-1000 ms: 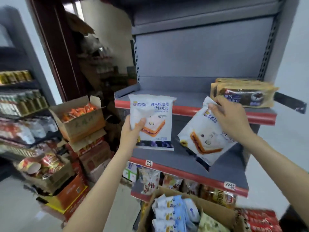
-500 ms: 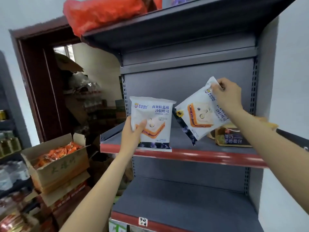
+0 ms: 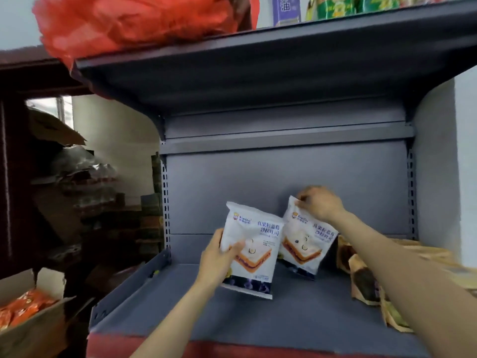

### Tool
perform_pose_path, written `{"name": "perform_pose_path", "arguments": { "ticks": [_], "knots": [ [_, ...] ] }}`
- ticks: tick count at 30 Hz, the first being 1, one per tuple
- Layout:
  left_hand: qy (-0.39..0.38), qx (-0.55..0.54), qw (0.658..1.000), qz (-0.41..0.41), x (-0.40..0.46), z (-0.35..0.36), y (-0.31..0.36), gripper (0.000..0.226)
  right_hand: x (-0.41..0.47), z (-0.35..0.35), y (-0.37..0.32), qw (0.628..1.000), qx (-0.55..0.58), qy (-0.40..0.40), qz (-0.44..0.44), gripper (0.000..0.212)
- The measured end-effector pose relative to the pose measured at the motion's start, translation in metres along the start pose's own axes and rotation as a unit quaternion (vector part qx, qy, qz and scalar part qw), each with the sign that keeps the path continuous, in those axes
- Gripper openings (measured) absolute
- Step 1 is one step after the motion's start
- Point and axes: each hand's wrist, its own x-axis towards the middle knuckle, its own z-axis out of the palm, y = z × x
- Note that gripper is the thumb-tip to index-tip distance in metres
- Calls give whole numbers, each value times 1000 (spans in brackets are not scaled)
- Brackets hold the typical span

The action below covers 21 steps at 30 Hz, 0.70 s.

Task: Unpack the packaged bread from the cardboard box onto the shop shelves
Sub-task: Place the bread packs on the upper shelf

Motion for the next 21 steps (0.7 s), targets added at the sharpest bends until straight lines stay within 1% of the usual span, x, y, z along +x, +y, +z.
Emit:
{"name": "perform_pose_path", "arguments": {
  "ticks": [3,5,6,8,9,11,14,17,19,21],
  "knots": [
    [-30,13,999,-22,19,6,-15,16,8,16,1,999,-24,29,19,21],
    [-41,8,999,-28,32,10,-19,18,15,23,3,999,-27,23,30,20],
    [-48,17,998,-29,38,13,-21,19,18,28,3,999,-21,5,33,20],
    [-66,41,996,-33,48,21,-24,21,21,36,1,997,1,-67,23,24],
    [-74,52,995,-35,53,27,-26,23,21,39,-1,995,15,-102,17,29],
    [-86,74,993,-31,60,40,-27,29,19,38,-3,988,67,-134,23,38],
    [-99,98,990,-25,69,61,-23,35,14,31,5,971,185,-142,61,51],
    [-122,105,986,-31,75,84,-19,37,7,21,17,959,229,-156,65,55],
    [-136,106,984,-33,76,101,-17,40,1,15,24,964,202,-163,57,55],
    [-149,102,983,-29,75,117,-15,47,-5,13,32,980,102,-168,27,50]
  ]
}}
